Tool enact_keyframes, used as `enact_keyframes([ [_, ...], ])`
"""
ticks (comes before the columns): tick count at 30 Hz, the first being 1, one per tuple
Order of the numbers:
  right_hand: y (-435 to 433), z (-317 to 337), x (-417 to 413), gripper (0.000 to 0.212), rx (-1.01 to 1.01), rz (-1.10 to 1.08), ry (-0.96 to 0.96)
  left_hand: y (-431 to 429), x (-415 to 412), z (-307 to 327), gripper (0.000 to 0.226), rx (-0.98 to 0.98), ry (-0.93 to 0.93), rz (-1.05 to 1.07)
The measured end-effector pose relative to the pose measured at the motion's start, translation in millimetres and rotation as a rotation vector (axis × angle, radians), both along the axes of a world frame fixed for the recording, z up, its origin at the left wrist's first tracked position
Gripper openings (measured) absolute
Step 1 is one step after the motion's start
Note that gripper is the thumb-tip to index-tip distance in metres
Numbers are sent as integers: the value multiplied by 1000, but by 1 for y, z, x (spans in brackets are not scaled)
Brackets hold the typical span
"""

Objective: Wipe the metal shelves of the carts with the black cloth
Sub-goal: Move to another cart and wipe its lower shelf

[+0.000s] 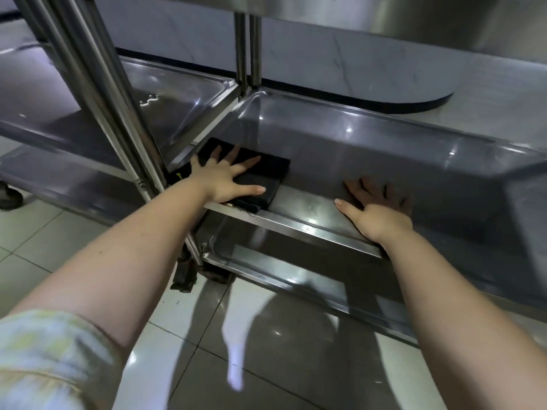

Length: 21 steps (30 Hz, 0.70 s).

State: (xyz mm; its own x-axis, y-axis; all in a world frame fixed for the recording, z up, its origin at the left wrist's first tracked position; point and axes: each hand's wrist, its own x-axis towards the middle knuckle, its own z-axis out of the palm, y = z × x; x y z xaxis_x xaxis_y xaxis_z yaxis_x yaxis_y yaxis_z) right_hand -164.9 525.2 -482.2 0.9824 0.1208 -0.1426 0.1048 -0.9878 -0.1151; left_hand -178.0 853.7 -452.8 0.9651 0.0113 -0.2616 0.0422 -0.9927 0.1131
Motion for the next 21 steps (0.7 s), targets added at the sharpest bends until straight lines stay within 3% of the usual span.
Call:
enact_keyframes([
  [5,2,0,1,65,-18,8,-2,-25,-10,-4,83,32,-14,60],
  [13,-33,10,3,67,-4,107,76,-98,-13,-5,84,37,-2,-14],
  [17,-133,3,-5,77,48,-156,117,-105,-12,-6,86,49,-4,19],
  [21,-152,-1,-16,62,4,-194,85,-164,-6,-6,85,59,-17,-42],
])
